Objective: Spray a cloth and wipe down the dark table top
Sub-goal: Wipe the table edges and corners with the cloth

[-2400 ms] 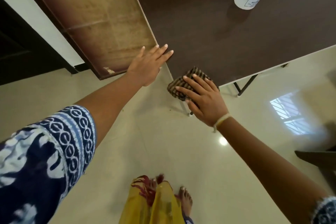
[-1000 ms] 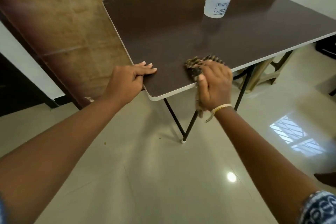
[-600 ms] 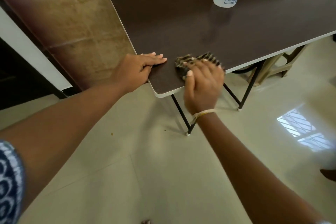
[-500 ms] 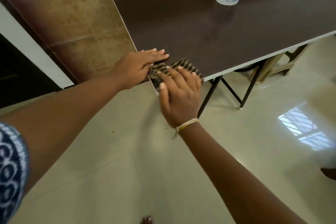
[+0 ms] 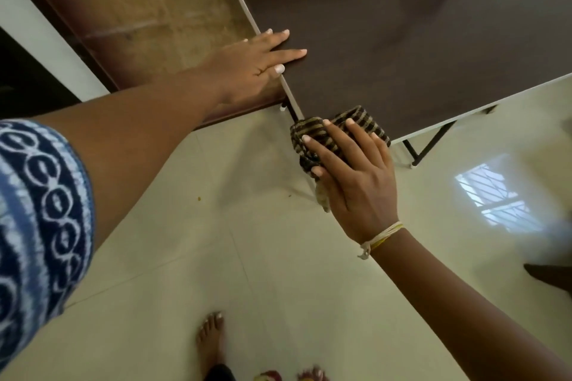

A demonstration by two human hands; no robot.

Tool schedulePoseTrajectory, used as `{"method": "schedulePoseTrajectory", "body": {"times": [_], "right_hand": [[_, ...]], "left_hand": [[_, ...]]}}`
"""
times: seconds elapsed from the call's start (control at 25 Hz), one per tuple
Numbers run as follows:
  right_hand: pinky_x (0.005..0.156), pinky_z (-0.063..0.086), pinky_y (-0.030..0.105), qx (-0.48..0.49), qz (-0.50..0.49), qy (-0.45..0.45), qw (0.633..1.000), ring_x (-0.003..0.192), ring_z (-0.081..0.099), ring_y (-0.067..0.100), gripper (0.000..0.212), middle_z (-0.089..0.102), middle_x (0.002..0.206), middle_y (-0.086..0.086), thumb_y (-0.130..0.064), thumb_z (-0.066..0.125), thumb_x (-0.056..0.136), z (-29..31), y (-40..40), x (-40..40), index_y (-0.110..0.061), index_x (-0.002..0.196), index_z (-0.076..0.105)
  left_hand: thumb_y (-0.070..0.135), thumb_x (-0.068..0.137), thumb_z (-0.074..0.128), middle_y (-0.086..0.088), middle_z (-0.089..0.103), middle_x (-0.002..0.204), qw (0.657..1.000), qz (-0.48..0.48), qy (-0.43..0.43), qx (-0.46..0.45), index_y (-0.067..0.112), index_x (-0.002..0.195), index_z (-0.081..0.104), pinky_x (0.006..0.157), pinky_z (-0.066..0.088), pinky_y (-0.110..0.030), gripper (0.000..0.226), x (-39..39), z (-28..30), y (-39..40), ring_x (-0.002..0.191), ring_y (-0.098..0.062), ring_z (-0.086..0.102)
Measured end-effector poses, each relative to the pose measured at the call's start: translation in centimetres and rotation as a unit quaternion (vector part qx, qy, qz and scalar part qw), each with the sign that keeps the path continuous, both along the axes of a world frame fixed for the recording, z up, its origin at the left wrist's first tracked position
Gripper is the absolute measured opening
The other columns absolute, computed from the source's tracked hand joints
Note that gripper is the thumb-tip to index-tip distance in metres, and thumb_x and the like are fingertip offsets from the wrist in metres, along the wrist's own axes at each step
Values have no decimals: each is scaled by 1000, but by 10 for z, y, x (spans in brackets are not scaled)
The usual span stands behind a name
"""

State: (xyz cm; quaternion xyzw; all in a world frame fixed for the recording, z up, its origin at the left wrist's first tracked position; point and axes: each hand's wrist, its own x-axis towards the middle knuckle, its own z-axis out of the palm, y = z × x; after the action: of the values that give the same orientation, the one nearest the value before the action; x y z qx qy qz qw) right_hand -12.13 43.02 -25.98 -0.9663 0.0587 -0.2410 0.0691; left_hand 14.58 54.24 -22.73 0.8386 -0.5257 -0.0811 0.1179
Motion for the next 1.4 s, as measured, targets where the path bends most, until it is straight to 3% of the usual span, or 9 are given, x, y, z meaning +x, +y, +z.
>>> {"method": "schedulePoseTrajectory", "body": {"times": [0.12,0.28,0.48,0.56,0.76,0.96,1.16,1.28,1.4], "right_hand": [[112,32,49,-60,-67,49,995,138,40,36,27,46,149,8,-25,53,98,8,26,30,-22,120,69],[114,27,45,-56,-151,116,980,139,38,38,24,41,152,12,-18,55,96,15,45,80,-15,116,69],[112,31,47,-94,-118,131,980,139,38,39,51,40,151,16,0,73,76,19,42,29,-9,125,64],[113,32,49,-84,-124,158,976,140,36,39,53,40,151,16,0,78,72,20,44,21,-8,123,65],[111,37,52,-24,-154,153,976,138,38,42,25,43,149,19,-13,58,95,27,45,90,-11,118,68],[114,21,40,-30,-154,180,971,144,31,33,28,37,154,12,-20,52,100,30,36,129,-18,125,64],[114,30,46,-33,-131,170,976,143,32,33,45,38,153,11,0,69,86,28,36,73,-16,127,63],[112,32,48,6,-122,156,980,142,34,35,30,41,152,13,-12,58,95,31,33,96,-14,123,66],[113,27,40,40,-101,167,980,144,32,32,33,39,153,11,-27,47,99,39,25,141,-16,125,66]], "left_hand": [[38,105,24,6,10,164,998,-51,-31,-10,47,150,19,120,14,-43,46,25,-8,4,151,-17,6],[37,105,29,4,12,163,996,-69,-47,-27,45,150,20,119,20,-45,47,47,-10,9,151,-19,9],[25,103,39,4,10,164,993,-88,-57,-44,41,152,18,117,21,-44,55,48,-11,10,151,-19,9],[15,101,43,4,8,164,993,-95,-61,-40,41,152,16,116,23,-42,63,56,-11,12,151,-18,8],[-14,86,48,6,5,164,993,-92,-66,-43,36,154,10,116,24,-35,93,66,-14,17,151,-14,7],[-17,83,42,5,4,164,995,-74,-63,-37,25,156,7,116,25,-31,91,81,-7,20,150,-12,8],[-18,83,43,1,6,164,995,-71,-49,-54,19,156,10,113,28,-29,88,84,-7,19,150,-14,10],[-13,87,45,0,8,164,996,-49,-39,-65,18,155,12,112,32,-31,82,79,-11,15,151,-15,9],[-17,83,45,2,9,164,997,-33,-5,-68,20,155,17,111,33,-31,86,74,-11,14,150,-14,9]]}}
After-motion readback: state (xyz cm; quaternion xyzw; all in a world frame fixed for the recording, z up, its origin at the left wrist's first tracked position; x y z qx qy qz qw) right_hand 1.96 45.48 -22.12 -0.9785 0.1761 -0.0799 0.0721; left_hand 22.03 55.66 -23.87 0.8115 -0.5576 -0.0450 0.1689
